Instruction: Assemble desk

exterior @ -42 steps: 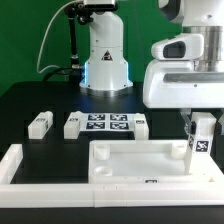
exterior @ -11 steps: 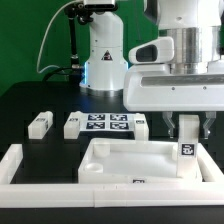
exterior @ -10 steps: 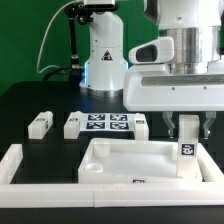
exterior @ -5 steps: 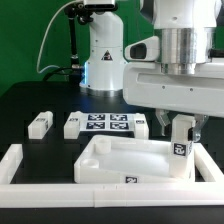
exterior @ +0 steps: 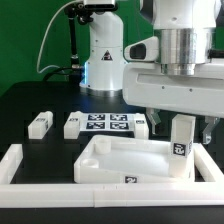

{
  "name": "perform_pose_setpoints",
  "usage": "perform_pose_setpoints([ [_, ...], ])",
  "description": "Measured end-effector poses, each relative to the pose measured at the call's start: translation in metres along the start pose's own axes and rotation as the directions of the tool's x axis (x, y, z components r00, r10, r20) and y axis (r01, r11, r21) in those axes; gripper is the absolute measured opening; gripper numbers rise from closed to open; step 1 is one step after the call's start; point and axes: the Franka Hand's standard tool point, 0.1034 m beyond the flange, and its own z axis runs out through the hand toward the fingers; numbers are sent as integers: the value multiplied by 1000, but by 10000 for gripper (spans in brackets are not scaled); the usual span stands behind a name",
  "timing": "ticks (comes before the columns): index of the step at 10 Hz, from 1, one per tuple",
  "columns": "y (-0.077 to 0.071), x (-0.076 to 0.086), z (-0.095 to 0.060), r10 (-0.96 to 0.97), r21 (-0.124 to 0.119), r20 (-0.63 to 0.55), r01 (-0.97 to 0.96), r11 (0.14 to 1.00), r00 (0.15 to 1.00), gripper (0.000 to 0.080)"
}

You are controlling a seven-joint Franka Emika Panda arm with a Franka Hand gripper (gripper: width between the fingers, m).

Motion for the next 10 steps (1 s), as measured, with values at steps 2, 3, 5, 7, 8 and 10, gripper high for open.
perform_pose_setpoints([
  [2,-2,1,-3,-2,4,2,2,1000,1000,647],
  [3,-6,3,-21,-4,26,7,3,1000,1000,648],
  [5,-9,-9,-43,-11,55,-8,12,998,1000,648],
  [7,-9,-10,-40,-16,53,-6,16,998,1000,648],
  [8,-9,-10,-40,-16,53,-5,16,998,1000,648],
  [10,-9,-10,-39,-16,51,-5,16,999,1000,648],
])
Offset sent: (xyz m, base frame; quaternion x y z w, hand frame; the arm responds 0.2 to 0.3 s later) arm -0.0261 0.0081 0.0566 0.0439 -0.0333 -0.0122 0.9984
